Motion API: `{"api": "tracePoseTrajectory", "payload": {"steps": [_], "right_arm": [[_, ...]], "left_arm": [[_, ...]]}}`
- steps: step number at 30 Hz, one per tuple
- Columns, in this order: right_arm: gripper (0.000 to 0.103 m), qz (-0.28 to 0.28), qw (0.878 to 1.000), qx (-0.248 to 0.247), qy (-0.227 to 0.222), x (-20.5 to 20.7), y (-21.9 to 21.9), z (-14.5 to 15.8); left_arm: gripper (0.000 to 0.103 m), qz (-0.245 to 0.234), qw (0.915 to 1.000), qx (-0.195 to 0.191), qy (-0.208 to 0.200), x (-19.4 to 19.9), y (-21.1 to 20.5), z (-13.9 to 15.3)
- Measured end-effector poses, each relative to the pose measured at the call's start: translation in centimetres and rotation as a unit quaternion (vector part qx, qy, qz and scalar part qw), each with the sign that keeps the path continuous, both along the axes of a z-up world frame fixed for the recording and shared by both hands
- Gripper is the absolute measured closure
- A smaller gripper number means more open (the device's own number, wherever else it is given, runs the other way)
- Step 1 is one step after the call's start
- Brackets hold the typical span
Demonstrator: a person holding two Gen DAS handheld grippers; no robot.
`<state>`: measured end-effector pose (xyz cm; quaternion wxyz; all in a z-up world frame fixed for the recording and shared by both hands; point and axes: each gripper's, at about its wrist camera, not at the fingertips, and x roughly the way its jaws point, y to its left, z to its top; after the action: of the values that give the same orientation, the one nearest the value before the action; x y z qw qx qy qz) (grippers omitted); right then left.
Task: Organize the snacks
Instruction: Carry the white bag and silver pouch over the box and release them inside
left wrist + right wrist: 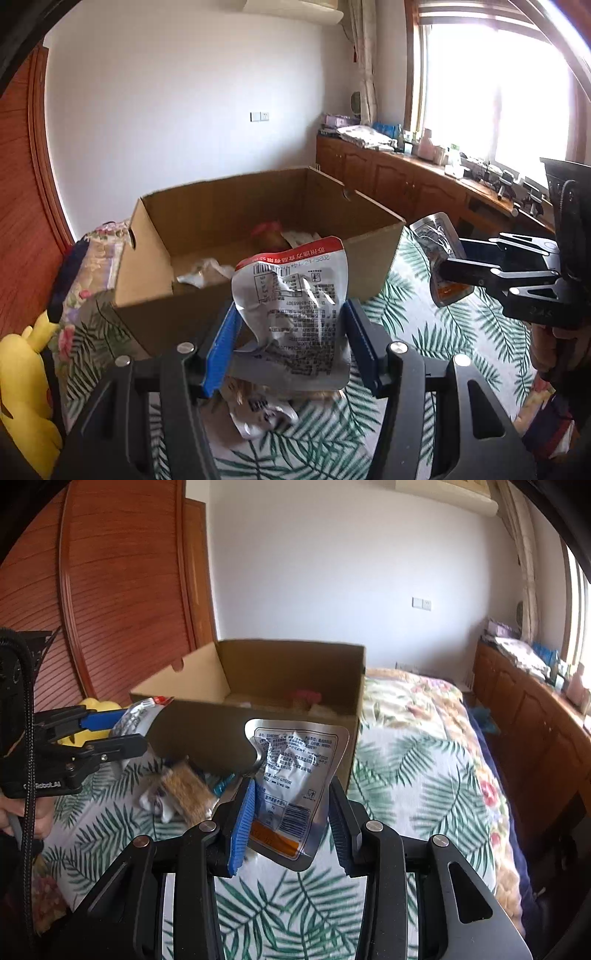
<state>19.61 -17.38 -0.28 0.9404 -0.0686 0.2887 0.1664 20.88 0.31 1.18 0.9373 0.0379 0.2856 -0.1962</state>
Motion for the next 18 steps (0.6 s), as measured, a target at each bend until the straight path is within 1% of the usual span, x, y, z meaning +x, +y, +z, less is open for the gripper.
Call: {"api": "tracePoseTrajectory", "payload": {"steps": [5, 11, 18], "right_arm": [[0.065, 0.009, 1.000, 0.000, -0.017, 1.3, 0.9, 1.4], [0.065, 0.019, 0.999, -0.004, -0.028, 3.4, 1.9, 2.3], [0.065, 0.023, 0.999, -0.007, -0.035, 6.0, 2.9, 2.8]], "left_arm": [[0.047, 0.007, 0.9999, -0.003, -0.014, 1.6, 0.8, 0.9], [0.047, 0.013, 0.9997, -0.003, -0.022, 3.9, 1.3, 1.5], [0.046, 0.021, 0.9991, -0.025, -0.026, 7.2, 1.8, 2.0]]}}
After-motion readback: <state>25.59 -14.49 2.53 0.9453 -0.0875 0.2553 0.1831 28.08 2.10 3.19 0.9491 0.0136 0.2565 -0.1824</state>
